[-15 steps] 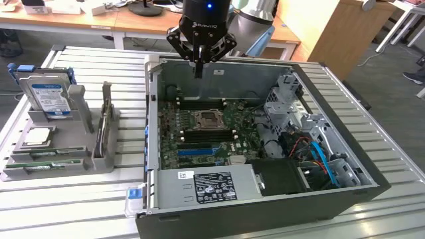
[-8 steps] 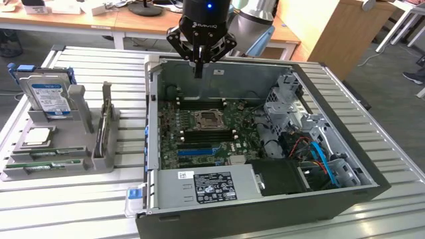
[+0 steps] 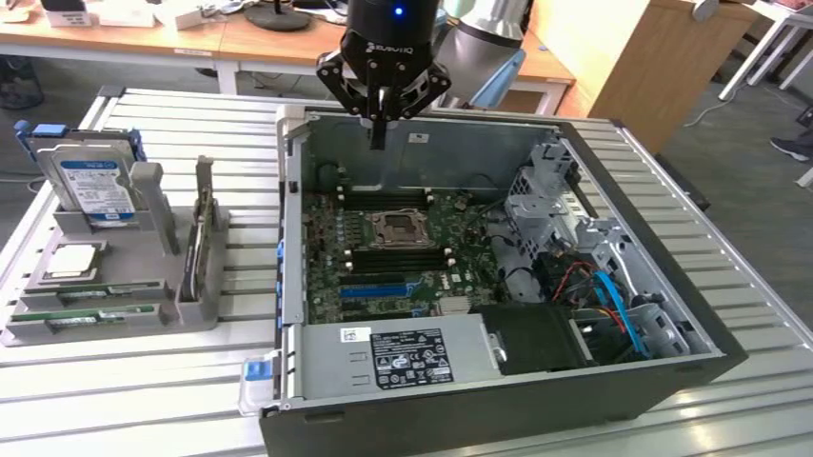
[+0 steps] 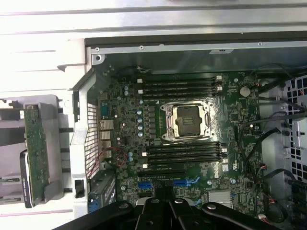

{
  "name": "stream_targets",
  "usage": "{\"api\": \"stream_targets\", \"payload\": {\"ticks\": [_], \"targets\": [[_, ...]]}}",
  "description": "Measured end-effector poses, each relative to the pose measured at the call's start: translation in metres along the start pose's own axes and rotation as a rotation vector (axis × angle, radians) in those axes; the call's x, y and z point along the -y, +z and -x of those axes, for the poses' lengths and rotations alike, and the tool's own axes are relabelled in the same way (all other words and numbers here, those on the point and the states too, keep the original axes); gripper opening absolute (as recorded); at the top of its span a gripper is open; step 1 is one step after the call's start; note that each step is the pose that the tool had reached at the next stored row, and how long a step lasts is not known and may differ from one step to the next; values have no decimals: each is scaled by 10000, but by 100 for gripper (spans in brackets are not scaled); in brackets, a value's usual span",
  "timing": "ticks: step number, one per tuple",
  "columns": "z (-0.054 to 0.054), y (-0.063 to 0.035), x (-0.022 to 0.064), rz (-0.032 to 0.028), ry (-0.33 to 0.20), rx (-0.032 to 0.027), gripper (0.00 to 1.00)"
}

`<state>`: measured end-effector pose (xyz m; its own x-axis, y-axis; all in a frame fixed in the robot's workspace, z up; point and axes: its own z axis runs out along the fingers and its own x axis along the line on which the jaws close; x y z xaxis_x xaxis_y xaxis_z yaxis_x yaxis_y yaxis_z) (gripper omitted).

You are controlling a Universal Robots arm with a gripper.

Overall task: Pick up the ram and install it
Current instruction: 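Reach for the ram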

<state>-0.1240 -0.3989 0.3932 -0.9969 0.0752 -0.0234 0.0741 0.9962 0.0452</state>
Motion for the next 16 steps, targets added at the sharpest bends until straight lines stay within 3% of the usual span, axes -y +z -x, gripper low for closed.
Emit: {"api": "stream_targets", "payload": {"ticks": [16], "targets": [[-325, -4, 18, -2, 0, -1, 10]]}}
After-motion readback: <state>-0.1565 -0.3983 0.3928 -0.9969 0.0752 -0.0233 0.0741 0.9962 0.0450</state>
